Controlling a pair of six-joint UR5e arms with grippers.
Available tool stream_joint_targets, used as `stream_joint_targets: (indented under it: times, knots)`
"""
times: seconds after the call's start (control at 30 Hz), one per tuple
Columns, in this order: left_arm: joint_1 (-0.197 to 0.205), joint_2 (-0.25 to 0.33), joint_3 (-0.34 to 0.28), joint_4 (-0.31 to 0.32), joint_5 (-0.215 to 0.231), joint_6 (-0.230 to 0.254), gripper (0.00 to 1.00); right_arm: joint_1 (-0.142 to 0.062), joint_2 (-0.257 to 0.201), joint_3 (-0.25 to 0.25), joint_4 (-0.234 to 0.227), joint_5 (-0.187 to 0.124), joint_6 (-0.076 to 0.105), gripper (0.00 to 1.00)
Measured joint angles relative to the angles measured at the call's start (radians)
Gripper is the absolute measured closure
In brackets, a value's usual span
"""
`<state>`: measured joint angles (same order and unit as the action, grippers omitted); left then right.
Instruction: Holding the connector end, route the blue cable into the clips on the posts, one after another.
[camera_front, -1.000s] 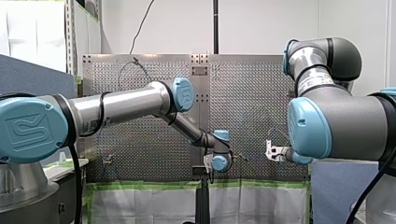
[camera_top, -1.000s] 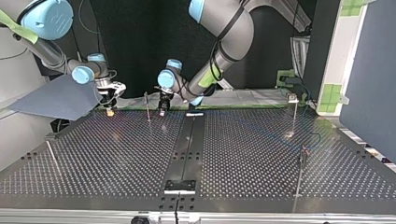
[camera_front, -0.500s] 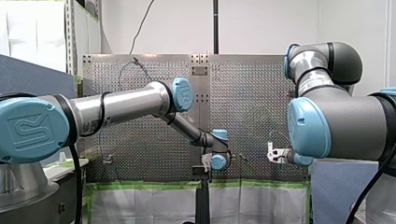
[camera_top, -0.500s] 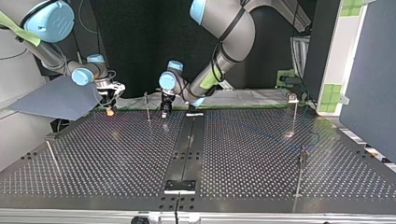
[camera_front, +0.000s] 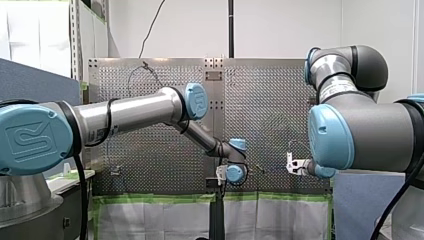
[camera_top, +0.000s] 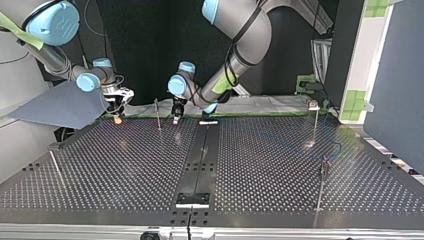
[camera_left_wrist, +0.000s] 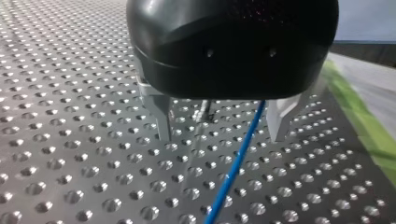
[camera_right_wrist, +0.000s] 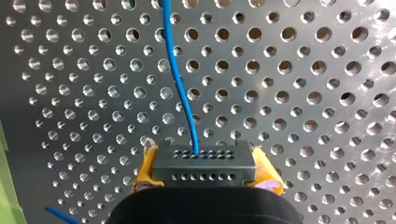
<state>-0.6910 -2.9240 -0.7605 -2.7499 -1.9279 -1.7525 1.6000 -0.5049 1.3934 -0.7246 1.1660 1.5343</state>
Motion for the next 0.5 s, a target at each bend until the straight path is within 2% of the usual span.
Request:
stream_joint_targets:
  times: [0.27,0.5]
  knots:
    - [-0.012,0.004,0.0,-0.02,0.005,0.012,0.0,-0.002,0.001,0.0,0.0,0.0,0.002,1.0]
    - [-0.02,0.027,0.0,-0.069,-0.01,0.014,0.0,-0.004,0.001,0.0,0.001,0.0,0.003,1.0]
